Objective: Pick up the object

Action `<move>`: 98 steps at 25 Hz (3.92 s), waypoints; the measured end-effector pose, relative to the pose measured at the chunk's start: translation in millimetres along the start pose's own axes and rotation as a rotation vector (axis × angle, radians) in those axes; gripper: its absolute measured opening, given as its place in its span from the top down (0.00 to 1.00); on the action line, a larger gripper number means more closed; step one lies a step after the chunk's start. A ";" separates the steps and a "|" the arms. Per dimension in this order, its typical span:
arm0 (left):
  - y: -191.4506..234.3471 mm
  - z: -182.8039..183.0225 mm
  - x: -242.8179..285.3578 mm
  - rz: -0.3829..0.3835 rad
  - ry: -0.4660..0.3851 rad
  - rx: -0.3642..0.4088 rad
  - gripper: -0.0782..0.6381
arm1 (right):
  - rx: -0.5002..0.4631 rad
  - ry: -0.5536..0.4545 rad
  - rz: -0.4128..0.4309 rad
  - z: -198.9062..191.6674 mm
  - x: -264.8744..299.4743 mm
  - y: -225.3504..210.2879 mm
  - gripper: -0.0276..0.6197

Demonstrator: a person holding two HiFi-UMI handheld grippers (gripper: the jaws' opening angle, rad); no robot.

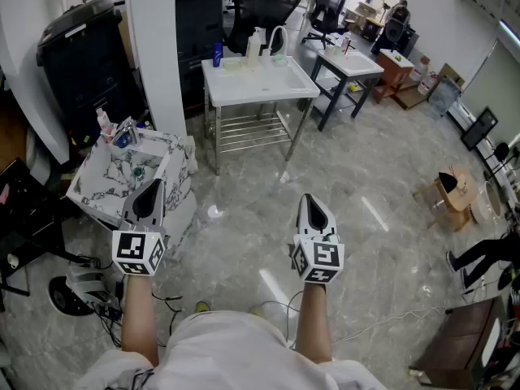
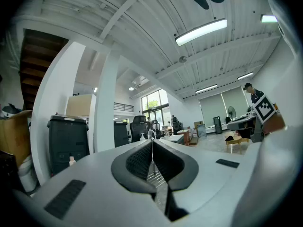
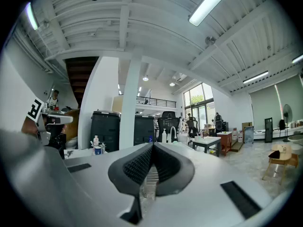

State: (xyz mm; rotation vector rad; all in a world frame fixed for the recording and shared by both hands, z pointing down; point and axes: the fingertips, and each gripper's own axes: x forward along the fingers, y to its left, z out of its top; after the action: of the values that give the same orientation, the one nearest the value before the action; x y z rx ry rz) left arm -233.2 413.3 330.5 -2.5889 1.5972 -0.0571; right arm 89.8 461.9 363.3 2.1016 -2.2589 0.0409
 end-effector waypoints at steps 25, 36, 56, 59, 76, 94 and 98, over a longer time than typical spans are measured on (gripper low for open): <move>-16.8 6.3 -24.3 0.012 0.019 0.015 0.86 | 0.014 -0.047 0.047 9.8 -24.2 3.9 0.95; -2.1 1.2 -27.5 -0.010 0.025 -0.015 0.80 | -0.012 -0.027 0.076 7.3 -16.5 28.4 0.95; 60.4 -14.6 -49.2 -0.099 0.017 -0.045 0.79 | -0.015 -0.006 0.034 3.2 -19.2 114.7 0.95; 64.4 -22.7 -49.8 -0.114 0.024 -0.052 0.79 | -0.011 0.004 0.020 -3.6 -21.9 118.5 0.95; 79.4 -36.9 33.1 -0.078 0.047 -0.041 0.79 | 0.021 -0.008 0.067 -10.4 72.3 83.2 0.95; 55.8 -61.9 239.4 -0.048 0.110 -0.026 0.79 | 0.065 0.011 0.108 -30.7 249.0 -39.8 0.95; 37.6 -53.5 298.2 -0.044 0.100 -0.021 0.79 | 0.069 0.002 0.109 -23.7 289.1 -87.0 0.95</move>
State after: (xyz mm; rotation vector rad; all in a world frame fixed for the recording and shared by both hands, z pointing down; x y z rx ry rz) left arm -137.0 126.8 373.9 -2.6772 1.5798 -0.1767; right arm 156.4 169.0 402.3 2.0061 -2.4021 0.1271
